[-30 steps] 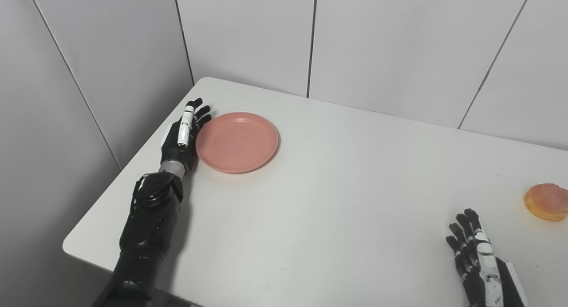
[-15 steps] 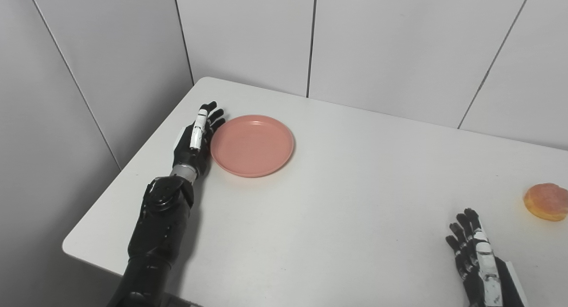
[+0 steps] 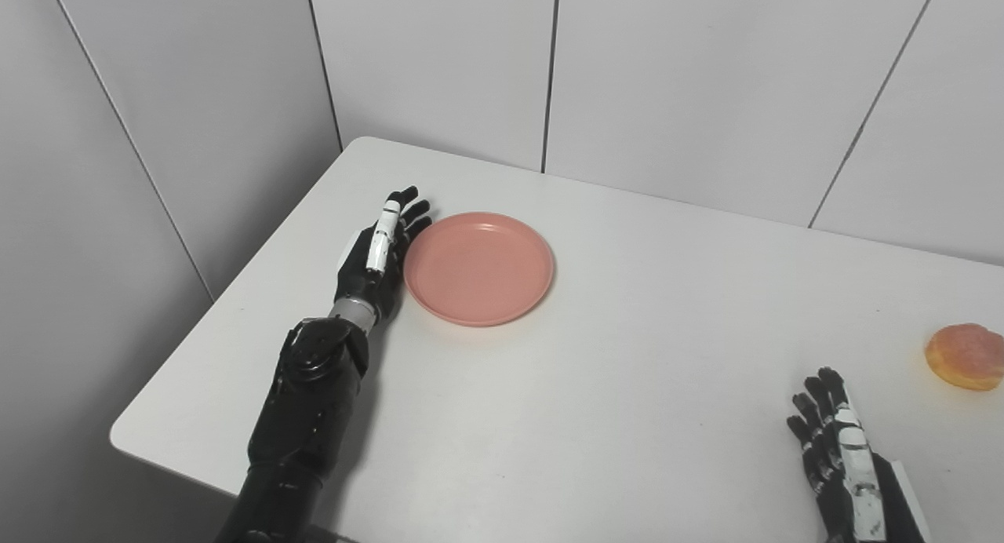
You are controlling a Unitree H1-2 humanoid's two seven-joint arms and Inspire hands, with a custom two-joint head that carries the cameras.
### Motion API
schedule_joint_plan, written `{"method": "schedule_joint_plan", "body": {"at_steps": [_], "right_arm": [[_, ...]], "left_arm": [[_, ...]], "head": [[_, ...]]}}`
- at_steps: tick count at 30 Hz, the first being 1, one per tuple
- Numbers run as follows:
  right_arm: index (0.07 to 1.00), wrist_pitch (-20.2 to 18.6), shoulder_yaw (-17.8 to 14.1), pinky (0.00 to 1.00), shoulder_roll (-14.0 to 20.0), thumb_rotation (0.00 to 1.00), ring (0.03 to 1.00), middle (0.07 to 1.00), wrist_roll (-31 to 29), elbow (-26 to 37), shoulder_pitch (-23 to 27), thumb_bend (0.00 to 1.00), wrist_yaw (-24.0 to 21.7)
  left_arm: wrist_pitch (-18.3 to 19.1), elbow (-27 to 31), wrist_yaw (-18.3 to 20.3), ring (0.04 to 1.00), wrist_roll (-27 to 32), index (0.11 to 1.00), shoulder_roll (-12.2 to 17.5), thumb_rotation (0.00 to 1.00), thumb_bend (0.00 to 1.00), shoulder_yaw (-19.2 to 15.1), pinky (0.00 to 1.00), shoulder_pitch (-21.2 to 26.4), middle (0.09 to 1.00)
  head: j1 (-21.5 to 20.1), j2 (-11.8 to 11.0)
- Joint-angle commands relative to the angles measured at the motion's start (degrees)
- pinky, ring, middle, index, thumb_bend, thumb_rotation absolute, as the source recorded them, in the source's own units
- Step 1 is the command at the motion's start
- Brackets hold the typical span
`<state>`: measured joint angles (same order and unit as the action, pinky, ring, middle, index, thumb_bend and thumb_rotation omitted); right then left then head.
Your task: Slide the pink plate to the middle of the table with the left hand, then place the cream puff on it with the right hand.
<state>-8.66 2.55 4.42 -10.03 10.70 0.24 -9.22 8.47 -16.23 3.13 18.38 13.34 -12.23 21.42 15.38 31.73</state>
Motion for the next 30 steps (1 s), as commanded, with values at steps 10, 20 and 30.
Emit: {"method": "schedule_joint_plan", "body": {"at_steps": [10,20,30], "right_arm": [[1.000,1.06,-0.06,1.00,-0.89,1.00,1.000,1.000,-0.04,1.07,1.24,0.24,0.12],[1.000,0.56,0.19,1.00,-1.42,1.00,1.000,1.000,0.81,1.63,1.30,0.24,0.89],[1.000,-0.56,0.18,1.00,-2.09,1.00,1.000,1.000,1.70,2.51,1.42,0.29,2.13]], "left_arm": [[2.34,3.89,3.34,0.905,-0.82,0.894,-2.99,1.00,0.39,4.94,0.92,-0.86,0.908],[2.19,6.00,6.03,0.893,-0.89,0.888,-4.29,1.00,0.41,8.18,0.90,-2.27,0.899],[4.90,9.39,7.34,0.898,0.02,0.886,-7.41,1.00,0.40,10.87,0.91,-4.10,0.899]], "head": [[-2.38,0.63],[-4.46,1.10],[-7.60,2.04]]}}
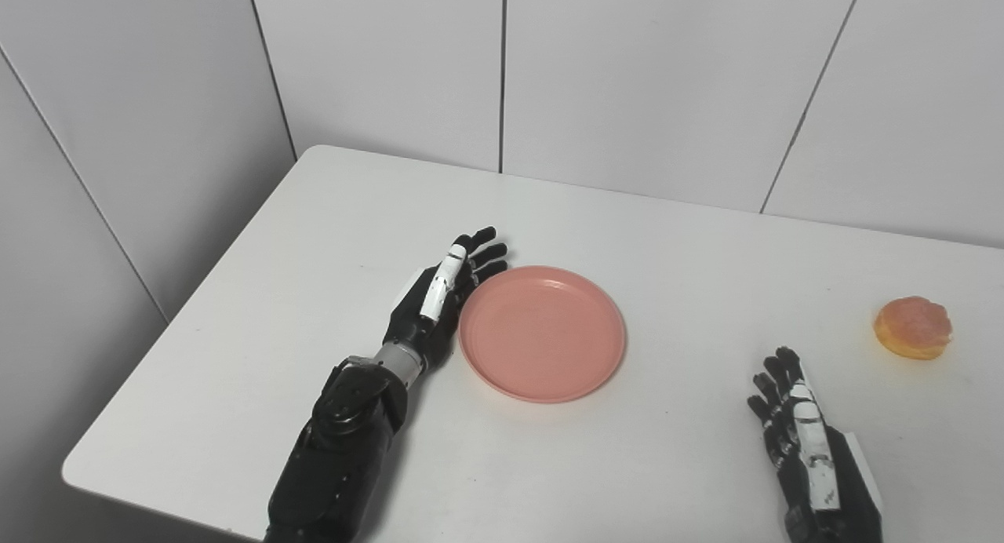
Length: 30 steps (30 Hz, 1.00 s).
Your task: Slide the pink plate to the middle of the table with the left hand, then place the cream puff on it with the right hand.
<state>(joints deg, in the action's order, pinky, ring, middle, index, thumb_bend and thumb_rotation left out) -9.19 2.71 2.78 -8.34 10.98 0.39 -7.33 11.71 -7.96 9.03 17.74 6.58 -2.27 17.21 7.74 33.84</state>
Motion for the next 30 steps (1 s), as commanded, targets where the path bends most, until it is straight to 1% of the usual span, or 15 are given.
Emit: {"method": "schedule_joint_plan", "body": {"at_steps": [1,6,12,18,23,30], "right_arm": [[1.000,-0.10,0.01,1.00,-0.56,1.00,1.000,1.000,0.04,2.26,1.30,0.29,0.32],[1.000,-0.44,0.05,1.00,-1.07,1.00,1.000,1.000,0.00,2.47,1.43,0.31,0.60],[1.000,-0.65,0.38,1.00,-1.48,1.00,1.000,1.000,0.78,2.84,1.53,0.30,0.94],[1.000,-0.44,0.57,1.00,-1.77,1.00,1.000,1.000,0.71,2.54,1.70,0.30,0.80],[1.000,-0.56,1.02,1.00,-2.10,1.00,1.000,1.000,1.91,2.59,1.77,0.30,1.38],[1.000,-0.07,0.78,1.00,-2.77,1.00,1.000,1.000,1.87,2.09,1.99,0.30,1.62]], "left_arm": [[1.93,1.54,1.59,0.898,0.53,0.888,-0.95,1.00,0.39,1.24,0.91,-0.02,0.901],[3.24,3.62,1.28,0.892,-0.47,0.887,-2.42,1.00,0.39,2.79,0.89,-0.88,0.897],[6.16,6.40,0.99,0.896,-0.51,0.894,-4.08,1.00,0.40,4.05,0.92,-1.82,0.898],[7.66,8.88,0.70,0.896,-1.12,0.897,-5.84,1.00,0.41,5.11,0.93,-2.68,0.897],[8.20,9.58,0.81,0.902,-1.71,0.900,-5.95,1.00,0.41,5.52,0.93,-3.13,0.904],[7.30,8.83,1.30,0.912,-1.44,0.906,-5.73,1.00,0.42,4.67,0.94,-3.08,0.912]], "head": [[-0.04,-0.05],[-1.46,0.38],[-2.65,0.76],[-3.62,1.10],[-5.20,1.42],[-6.77,1.56]]}}
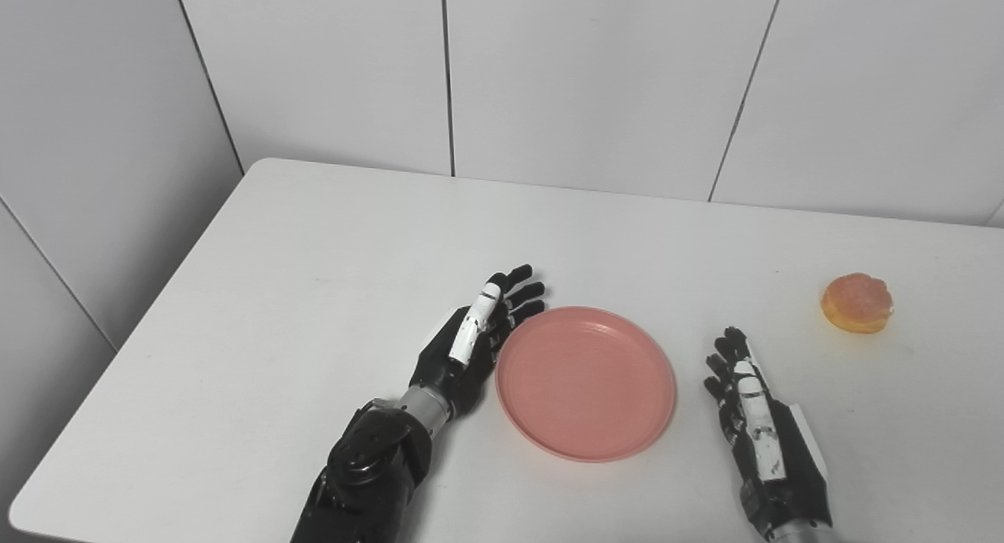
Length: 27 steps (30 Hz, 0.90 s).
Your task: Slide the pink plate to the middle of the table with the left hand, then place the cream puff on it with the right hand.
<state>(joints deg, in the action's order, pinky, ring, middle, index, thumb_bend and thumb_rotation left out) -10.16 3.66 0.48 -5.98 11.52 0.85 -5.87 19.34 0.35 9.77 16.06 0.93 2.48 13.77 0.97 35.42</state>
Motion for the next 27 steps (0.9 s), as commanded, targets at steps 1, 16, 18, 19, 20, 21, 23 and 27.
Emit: {"method": "schedule_joint_plan", "body": {"at_steps": [1,16,18,19,20,21,23,27], "right_arm": [[1.000,0.84,-0.23,1.00,-0.57,1.00,1.000,1.000,-0.55,1.57,1.56,0.30,0.17],[0.995,2.82,-0.33,1.00,0.45,1.00,0.983,0.992,4.87,3.07,3.96,0.33,1.92],[0.988,2.22,-0.41,1.00,1.50,0.95,0.974,0.984,7.23,3.99,5.16,0.33,2.40],[0.987,1.88,-0.50,1.00,2.13,0.94,0.974,0.982,8.12,4.46,6.04,0.34,2.37],[0.987,1.63,-0.56,1.00,2.54,0.91,0.977,0.981,8.79,4.79,6.63,0.37,2.35],[0.987,1.53,-0.60,1.00,3.36,0.91,0.977,0.981,10.29,5.03,7.75,0.37,2.53],[0.977,1.90,-0.83,0.98,4.38,0.88,0.972,0.973,11.95,4.97,9.34,0.43,2.81],[0.969,1.48,-1.21,0.96,6.62,0.79,0.966,0.973,15.33,5.26,12.80,0.41,3.21]], "left_arm": [[-0.35,0.49,0.60,0.911,0.27,0.904,-0.05,1.00,0.42,-0.21,0.94,0.35,0.910],[-3.49,-1.72,3.65,0.911,1.64,0.905,1.82,1.00,0.41,-2.72,0.94,-1.43,0.910],[-4.71,-3.16,4.03,0.915,1.69,0.907,1.90,1.00,0.41,-3.09,0.95,-1.38,0.912],[-5.27,-3.74,4.14,0.915,1.58,0.908,1.93,1.00,0.41,-3.25,0.95,-1.40,0.913],[-5.70,-4.13,4.22,0.916,1.51,0.909,1.96,1.00,0.41,-3.37,0.94,-1.42,0.914],[-6.20,-4.58,4.31,0.916,1.54,0.909,2.01,1.00,0.41,-3.59,0.94,-1.56,0.914],[-6.90,-5.10,4.42,0.916,1.56,0.910,2.14,1.00,0.41,-3.79,0.95,-1.78,0.916],[-9.28,-7.08,5.61,0.931,2.50,0.922,2.70,1.00,0.40,-4.57,0.96,-2.19,0.932]], "head": [[-0.38,0.00],[-8.54,-1.36],[-10.97,-2.46],[-12.14,-3.21],[-12.14,-3.21],[-13.70,-4.25],[-14.59,-4.82],[-17.32,-6.30]]}}
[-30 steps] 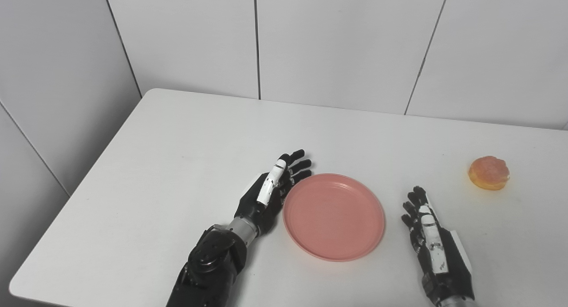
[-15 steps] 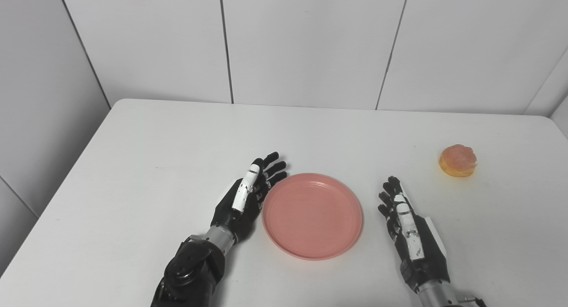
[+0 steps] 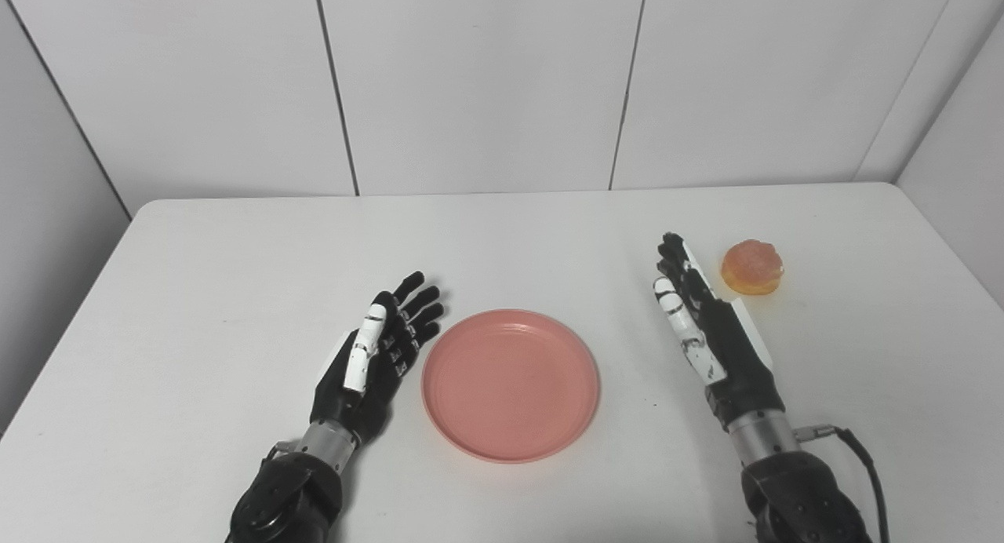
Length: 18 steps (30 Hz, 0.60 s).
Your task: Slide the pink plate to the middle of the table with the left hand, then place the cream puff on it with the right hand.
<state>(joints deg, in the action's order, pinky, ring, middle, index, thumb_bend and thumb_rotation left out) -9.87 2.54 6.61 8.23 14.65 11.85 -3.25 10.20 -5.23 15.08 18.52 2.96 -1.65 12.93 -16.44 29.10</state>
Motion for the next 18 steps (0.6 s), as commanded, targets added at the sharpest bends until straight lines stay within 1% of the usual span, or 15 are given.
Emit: {"method": "schedule_joint_plan", "body": {"at_steps": [1,2,4,7,9,11,12,14,17,18], "right_arm": [[0.969,0.69,-0.13,0.96,1.04,0.78,0.966,0.974,2.27,2.37,2.59,0.41,0.66],[0.968,0.36,-0.19,0.95,1.37,0.76,0.961,0.973,3.05,2.51,3.10,0.41,0.67],[0.964,0.10,-0.30,0.92,2.65,0.76,0.951,0.967,5.75,2.50,4.65,0.42,0.88],[0.952,-0.59,-0.66,0.87,4.03,0.80,0.929,0.949,9.47,2.43,6.58,0.47,1.26],[0.941,-0.95,-1.07,0.86,5.28,0.82,0.915,0.936,11.97,2.17,7.99,0.47,1.42],[0.941,-1.07,-1.76,0.86,6.65,0.82,0.911,0.939,13.18,1.51,9.20,0.48,1.16],[0.942,-1.30,-2.05,0.86,7.20,0.81,0.910,0.940,13.72,1.15,9.74,0.48,1.07],[0.941,-2.21,-2.54,0.85,8.26,0.80,0.905,0.938,14.81,0.54,10.82,0.50,0.73],[0.938,-3.25,-2.81,0.84,9.72,0.82,0.906,0.948,16.58,-0.41,12.12,0.58,0.38],[0.938,-3.47,-2.88,0.84,10.48,0.82,0.906,0.949,17.04,-0.96,12.69,0.59,0.19]], "left_arm": [[-0.75,-1.98,0.61,0.934,0.21,0.924,0.85,1.00,0.39,-0.57,0.97,-1.46,0.934],[-1.20,-2.31,0.82,0.933,0.30,0.923,0.98,1.00,0.40,-0.65,0.96,-1.53,0.933],[-1.90,-2.98,1.21,0.935,0.58,0.925,1.22,1.00,0.40,-0.88,0.96,-1.73,0.933],[-3.06,-4.01,2.03,0.937,0.81,0.926,1.55,1.00,0.39,-1.04,0.97,-1.80,0.936],[-3.69,-4.53,2.47,0.938,1.08,0.926,1.73,1.00,0.40,-1.09,0.97,-1.81,0.939],[-3.83,-4.85,2.65,0.938,1.50,0.927,1.78,1.00,0.39,-1.25,0.98,-1.82,0.939],[-3.92,-5.14,2.79,0.936,1.70,0.926,1.80,1.00,0.39,-1.38,0.97,-1.81,0.937],[-4.08,-5.55,2.96,0.933,1.89,0.923,1.87,1.00,0.39,-1.55,0.97,-1.80,0.934],[-4.38,-5.82,3.18,0.936,1.80,0.923,2.14,1.00,0.39,-1.52,0.97,-1.83,0.932],[-4.52,-5.95,3.30,0.936,1.84,0.923,2.25,1.00,0.39,-1.54,0.97,-1.86,0.932]], "head": [[-0.94,-0.51],[-0.94,-0.51],[-2.43,-1.00],[-3.32,-1.33],[-3.45,-1.41],[-3.45,-1.41],[-4.00,-2.09],[-4.73,-2.35],[-5.32,-2.50],[-5.85,-2.61]]}}
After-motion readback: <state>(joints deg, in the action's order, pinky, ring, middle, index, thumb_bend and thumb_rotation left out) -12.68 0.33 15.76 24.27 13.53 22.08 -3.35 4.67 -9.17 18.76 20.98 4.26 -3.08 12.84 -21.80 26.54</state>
